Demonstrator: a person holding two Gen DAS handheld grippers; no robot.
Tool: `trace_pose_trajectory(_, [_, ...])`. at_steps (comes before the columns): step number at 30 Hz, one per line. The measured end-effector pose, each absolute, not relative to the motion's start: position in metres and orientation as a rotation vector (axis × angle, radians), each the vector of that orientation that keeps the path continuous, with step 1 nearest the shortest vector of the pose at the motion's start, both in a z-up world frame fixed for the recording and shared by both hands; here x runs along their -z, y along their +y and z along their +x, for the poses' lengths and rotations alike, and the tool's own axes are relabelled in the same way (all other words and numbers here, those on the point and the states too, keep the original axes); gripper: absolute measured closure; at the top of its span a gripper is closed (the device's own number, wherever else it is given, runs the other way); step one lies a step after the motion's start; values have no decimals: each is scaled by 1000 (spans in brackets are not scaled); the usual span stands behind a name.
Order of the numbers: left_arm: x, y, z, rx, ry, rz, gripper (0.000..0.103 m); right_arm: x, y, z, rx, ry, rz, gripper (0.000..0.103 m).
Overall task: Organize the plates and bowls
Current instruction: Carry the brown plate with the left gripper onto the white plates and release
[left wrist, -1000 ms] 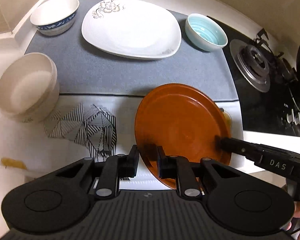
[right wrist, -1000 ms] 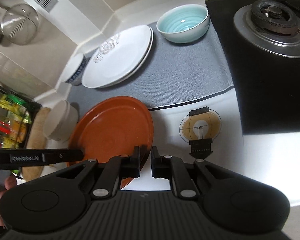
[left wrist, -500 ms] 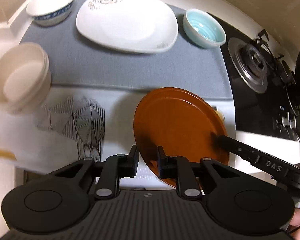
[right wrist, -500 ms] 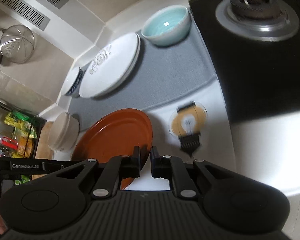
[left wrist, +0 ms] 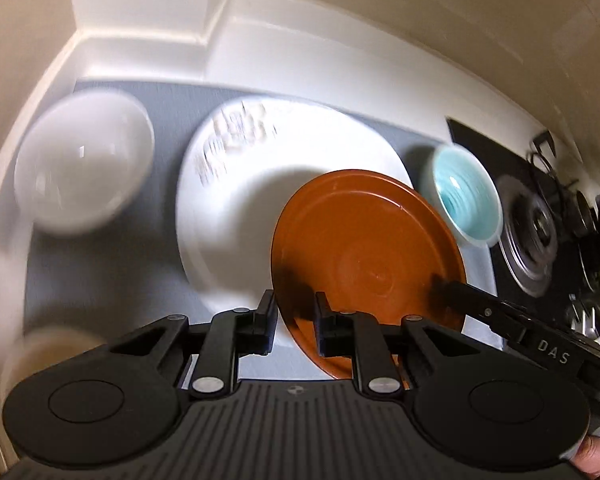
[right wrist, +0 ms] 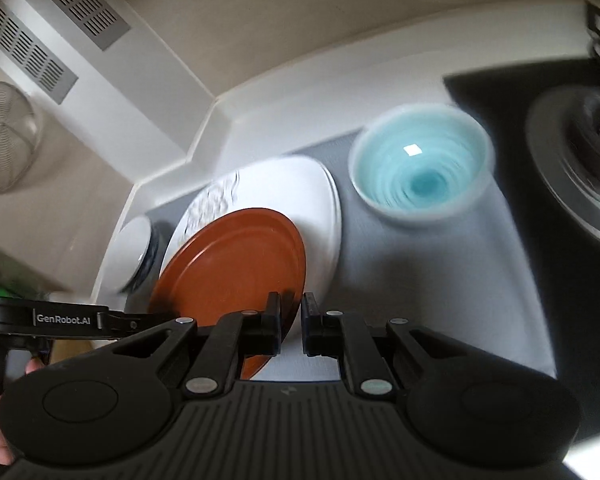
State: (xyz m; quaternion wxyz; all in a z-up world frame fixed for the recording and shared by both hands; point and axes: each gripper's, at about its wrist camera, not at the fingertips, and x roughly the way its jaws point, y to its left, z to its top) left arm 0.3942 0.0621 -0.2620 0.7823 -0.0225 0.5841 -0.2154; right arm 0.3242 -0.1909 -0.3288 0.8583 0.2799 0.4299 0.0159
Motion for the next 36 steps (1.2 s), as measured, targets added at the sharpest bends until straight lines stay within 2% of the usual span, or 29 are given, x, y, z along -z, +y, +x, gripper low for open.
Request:
trace_pose_trajectory(8, [286, 54, 446, 461, 1258, -4, 84, 353, -173, 387, 10, 978, 478, 91])
trace_pose_trajectory(12, [304, 53, 455, 460, 1273, 3, 83, 363, -168, 389, 35, 996, 471, 91])
trace_pose_trajectory(17, [301, 61, 455, 462, 1237, 47, 82, 362, -166, 393, 57, 989, 449, 91])
trace_pose_trajectory(19, [292, 71, 450, 463, 1207, 62, 71, 360, -166, 393, 67, 994, 458, 89])
trace_pose_trajectory(20, [285, 80, 446, 479, 1185, 48, 70, 359, -166, 393, 67, 990, 456, 84])
trace_pose_trajectory(21, [278, 92, 441, 488, 1165, 32, 61, 356, -165, 392, 67, 987, 448, 77])
trace_pose_trajectory(22, [272, 104, 436, 465, 1144, 37, 45, 352, -164, 390, 76, 983, 435, 74])
trace_pose_trajectory(23, [266, 120, 429, 466, 1117, 16, 42, 347, -163, 387, 88, 968, 421, 66])
trace_pose_trajectory(24, [261, 136, 421, 442, 1084, -1, 33, 341, -161, 384, 100, 949, 408, 55])
trace_pose_trajectory(27, [249, 179, 397, 270, 916, 1, 17, 325, -145, 382, 70, 912, 346, 40])
trace_pose_trajectory(32, [263, 216, 400, 269, 958, -125, 17, 316, -112, 389, 7, 885, 345, 38])
trace_pose_trajectory(34, [274, 228, 407, 216, 995, -189, 23, 314, -94, 397, -60, 885, 381, 39])
trace_pose_trajectory(36, [279, 237, 415, 224, 1014, -252, 27, 307, -77, 400, -83, 823, 389, 53])
